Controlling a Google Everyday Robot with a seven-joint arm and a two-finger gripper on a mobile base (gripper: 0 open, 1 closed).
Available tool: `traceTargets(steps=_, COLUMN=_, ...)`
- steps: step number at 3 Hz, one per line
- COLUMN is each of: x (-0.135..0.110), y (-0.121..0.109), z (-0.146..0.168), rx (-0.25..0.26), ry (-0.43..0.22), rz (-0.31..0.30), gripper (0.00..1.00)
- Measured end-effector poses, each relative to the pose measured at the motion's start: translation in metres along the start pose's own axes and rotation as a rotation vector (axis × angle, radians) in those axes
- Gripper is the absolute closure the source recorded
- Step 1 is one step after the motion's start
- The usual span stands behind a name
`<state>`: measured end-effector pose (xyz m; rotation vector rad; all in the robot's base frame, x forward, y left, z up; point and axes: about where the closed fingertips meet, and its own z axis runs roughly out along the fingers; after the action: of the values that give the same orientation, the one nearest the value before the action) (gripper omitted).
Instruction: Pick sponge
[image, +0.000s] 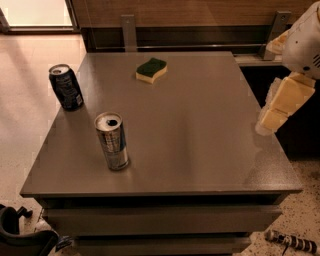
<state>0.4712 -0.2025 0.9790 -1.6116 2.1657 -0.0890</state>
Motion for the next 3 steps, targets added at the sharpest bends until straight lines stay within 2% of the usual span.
traceTargets(steps=1, x=-0.048, y=-0.032, z=0.031, rx=0.053, ry=-0.102, rz=0.048, gripper=0.00)
traceTargets(steps=2, x=-0.095, y=-0.068, z=0.061, rx=0.114, ry=-0.237, rz=0.157, gripper=0.00)
traceTargets(steps=3, x=-0.134, y=-0.108, z=0.098, rx=0.176, ry=-0.408, rz=0.255, gripper=0.00)
